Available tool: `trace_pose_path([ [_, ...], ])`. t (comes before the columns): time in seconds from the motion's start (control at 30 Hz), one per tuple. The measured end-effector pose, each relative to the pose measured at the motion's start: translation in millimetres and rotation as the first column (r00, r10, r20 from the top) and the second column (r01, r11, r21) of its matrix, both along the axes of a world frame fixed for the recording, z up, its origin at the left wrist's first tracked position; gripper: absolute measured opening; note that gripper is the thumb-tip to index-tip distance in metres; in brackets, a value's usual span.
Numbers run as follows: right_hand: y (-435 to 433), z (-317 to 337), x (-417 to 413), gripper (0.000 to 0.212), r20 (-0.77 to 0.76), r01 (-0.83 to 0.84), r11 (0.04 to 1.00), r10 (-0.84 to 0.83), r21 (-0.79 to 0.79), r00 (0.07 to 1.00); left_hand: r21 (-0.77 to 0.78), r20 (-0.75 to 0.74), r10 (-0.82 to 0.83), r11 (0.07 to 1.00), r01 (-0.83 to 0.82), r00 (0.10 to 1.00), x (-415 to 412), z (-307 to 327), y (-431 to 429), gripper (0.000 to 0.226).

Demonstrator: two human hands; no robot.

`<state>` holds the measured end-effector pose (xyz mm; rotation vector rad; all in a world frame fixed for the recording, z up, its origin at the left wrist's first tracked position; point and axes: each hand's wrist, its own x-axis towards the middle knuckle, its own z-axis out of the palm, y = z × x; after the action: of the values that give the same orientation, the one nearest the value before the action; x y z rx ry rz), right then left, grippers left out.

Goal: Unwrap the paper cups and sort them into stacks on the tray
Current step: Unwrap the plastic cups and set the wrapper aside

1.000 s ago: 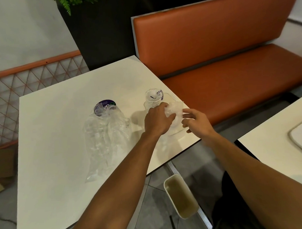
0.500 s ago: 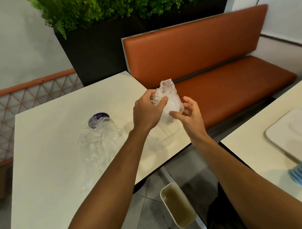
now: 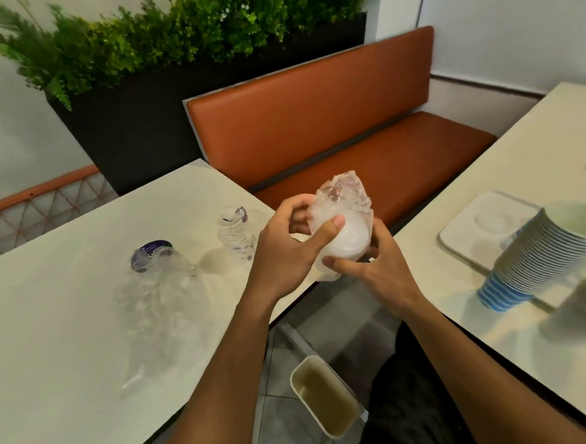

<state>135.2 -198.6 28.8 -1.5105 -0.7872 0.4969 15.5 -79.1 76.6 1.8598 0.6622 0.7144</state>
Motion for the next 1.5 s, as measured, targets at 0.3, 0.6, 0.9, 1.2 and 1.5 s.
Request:
trace_pose_path([
  [0.3,-95.8,6.0,4.1,0.08,-0.082,0.109,0.993,-0.112,-0.04,0.99,-0.14,0.137,-0.095,0.984,0.114,0.986,26.9,-14.5,-93.0,0.062],
  [0.6,-159.7,-1.3,-6.9,0.044,-0.425,0.035,0.997,-0.001,0.072,0.905,-0.167,0.066,-0.145,0.974,0.155,0.987,23.5,-35.7,-145.8,0.076],
  [0.9,-182.1,7.7,-9.8,0.047,-0.575,0.14,0.976,-0.018,0.169,0.818,-0.079,-0.019,-0.208,0.975,0.206,0.978,12.1,-60.7,-182.2,0.094],
  [1.2,-193.8,-6.5,-6.1,0.084,-0.613,0.132,0.967,0.029,0.216,0.789,-0.068,-0.058,-0.211,0.976,0.207,0.976,12.8,-67.5,-190.1,0.095],
  [1.5,-190.9,-8.2,-4.3,0.046,-0.565,0.141,0.981,-0.04,0.137,0.824,-0.102,-0.074,-0.274,0.959,0.266,0.959,8.2,-69.2,-173.9,0.087],
])
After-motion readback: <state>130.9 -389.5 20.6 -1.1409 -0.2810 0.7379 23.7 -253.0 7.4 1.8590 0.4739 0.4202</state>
